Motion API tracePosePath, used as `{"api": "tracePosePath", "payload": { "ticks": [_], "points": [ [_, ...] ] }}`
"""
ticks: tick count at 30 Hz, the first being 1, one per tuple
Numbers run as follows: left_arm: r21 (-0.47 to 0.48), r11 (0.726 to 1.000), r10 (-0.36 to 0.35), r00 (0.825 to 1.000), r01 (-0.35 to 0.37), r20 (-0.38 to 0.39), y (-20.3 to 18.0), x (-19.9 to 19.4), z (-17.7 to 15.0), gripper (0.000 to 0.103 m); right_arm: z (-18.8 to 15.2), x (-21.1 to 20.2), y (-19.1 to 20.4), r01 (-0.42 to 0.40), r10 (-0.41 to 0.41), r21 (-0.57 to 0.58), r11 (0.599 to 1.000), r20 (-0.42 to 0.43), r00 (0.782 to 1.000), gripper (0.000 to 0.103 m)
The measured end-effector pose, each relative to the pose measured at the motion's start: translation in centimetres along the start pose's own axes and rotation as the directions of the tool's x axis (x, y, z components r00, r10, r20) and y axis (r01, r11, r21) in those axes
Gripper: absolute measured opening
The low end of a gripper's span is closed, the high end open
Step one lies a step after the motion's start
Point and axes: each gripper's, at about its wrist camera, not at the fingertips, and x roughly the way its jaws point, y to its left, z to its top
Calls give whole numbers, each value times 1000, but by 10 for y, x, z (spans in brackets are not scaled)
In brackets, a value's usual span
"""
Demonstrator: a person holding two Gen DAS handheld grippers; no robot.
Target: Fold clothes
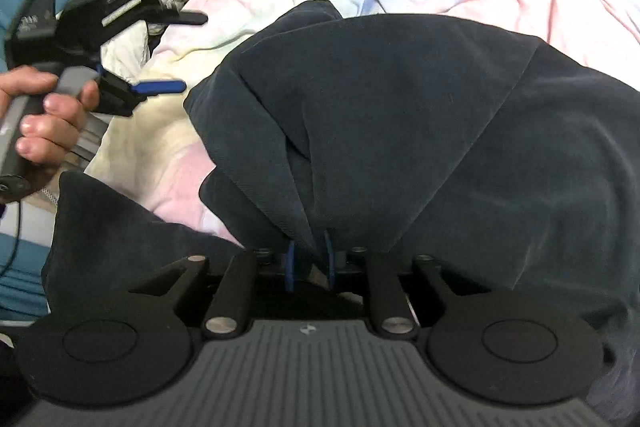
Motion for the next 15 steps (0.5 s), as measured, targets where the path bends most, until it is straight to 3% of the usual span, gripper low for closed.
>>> {"api": "tracePosePath", "payload": {
  "ticks": [3, 6, 10, 15],
  "points": [
    [-25, 999, 40, 999, -39, 11, 12, 4, 1, 82, 19, -13, 1, -68, 68, -57, 996, -6, 998, 29],
    [-31, 998, 61, 998, -60, 19, 25, 4, 1, 82, 43, -35, 0, -125, 129, -81, 989, 48, 990, 54],
    [-71, 997, 15, 1000, -14, 14, 40, 4, -5, 79, 88, -40, -8, -153, 166, -113, 982, 116, 979, 55],
    [-144, 989, -48, 999, 46, -11, 49, 11, -18, 76, 158, 13, -22, -121, 144, -169, 978, 128, 981, 55]
  ]
}}
